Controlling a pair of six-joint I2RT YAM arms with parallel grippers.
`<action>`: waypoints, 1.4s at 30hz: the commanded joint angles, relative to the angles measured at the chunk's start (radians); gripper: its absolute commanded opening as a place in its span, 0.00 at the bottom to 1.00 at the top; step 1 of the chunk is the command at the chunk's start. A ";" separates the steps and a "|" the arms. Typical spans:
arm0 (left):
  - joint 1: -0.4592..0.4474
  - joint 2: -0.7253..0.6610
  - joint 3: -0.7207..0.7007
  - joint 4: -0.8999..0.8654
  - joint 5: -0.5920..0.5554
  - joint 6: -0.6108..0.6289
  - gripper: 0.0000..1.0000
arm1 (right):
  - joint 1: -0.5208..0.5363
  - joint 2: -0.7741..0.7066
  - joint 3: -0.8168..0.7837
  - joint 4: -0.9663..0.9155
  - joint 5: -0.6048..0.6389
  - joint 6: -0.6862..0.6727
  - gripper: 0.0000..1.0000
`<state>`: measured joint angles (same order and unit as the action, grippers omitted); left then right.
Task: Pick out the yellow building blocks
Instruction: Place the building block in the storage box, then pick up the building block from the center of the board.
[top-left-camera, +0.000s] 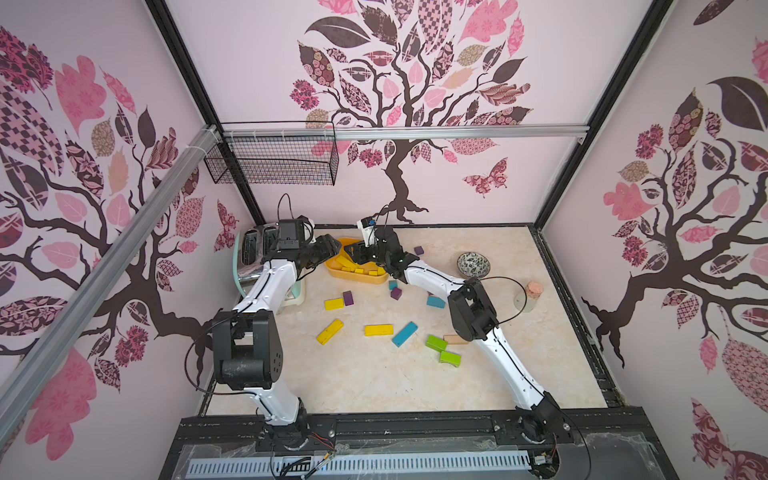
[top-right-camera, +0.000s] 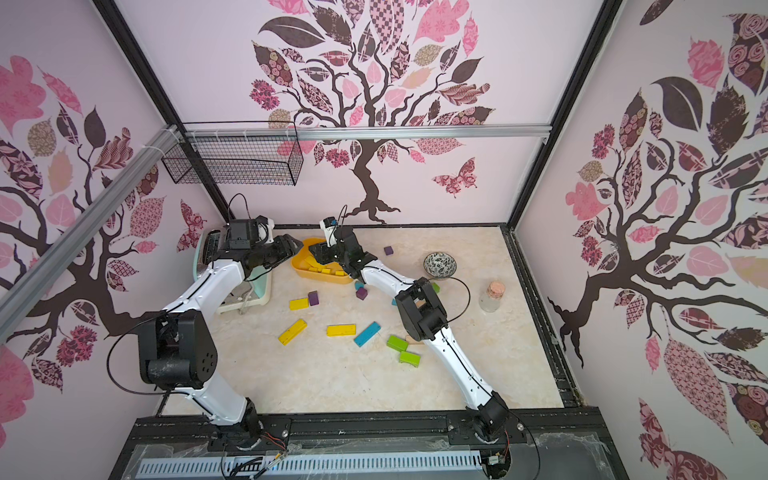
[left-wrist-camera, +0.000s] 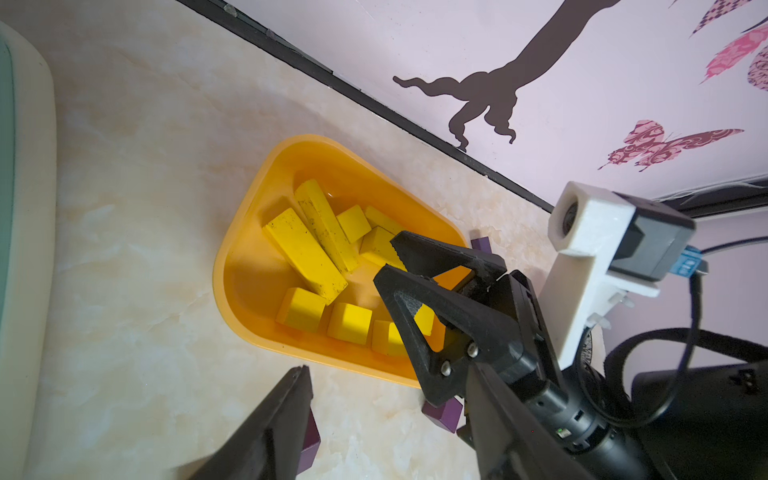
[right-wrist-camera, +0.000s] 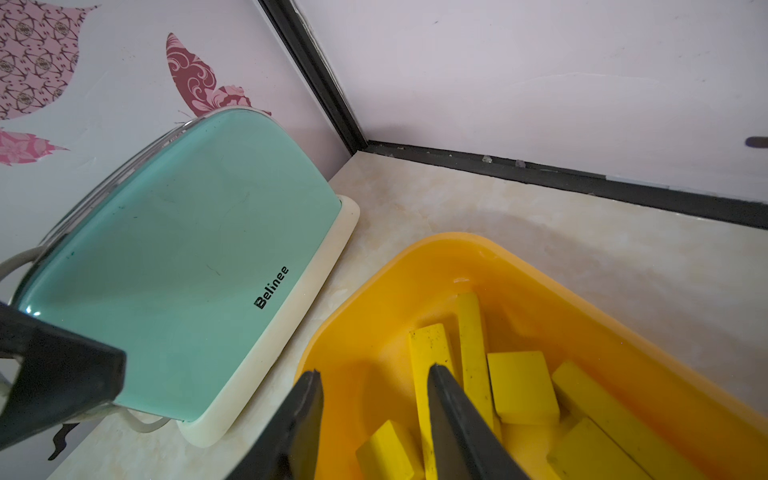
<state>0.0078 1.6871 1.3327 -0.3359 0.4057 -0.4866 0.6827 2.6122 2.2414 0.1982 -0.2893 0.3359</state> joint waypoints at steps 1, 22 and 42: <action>-0.003 -0.023 -0.015 0.021 0.007 -0.006 0.66 | 0.009 -0.106 -0.042 0.013 -0.003 -0.015 0.46; -0.168 -0.069 -0.007 -0.035 -0.127 0.153 0.65 | 0.009 -0.725 -0.792 0.096 0.042 -0.145 0.49; -0.105 -0.141 -0.236 -0.231 -0.298 0.228 0.71 | 0.011 -1.019 -1.189 0.103 -0.031 -0.107 0.53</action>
<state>-0.1272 1.5185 1.1057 -0.5419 0.1162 -0.2459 0.6861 1.6047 1.0439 0.2817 -0.2871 0.2073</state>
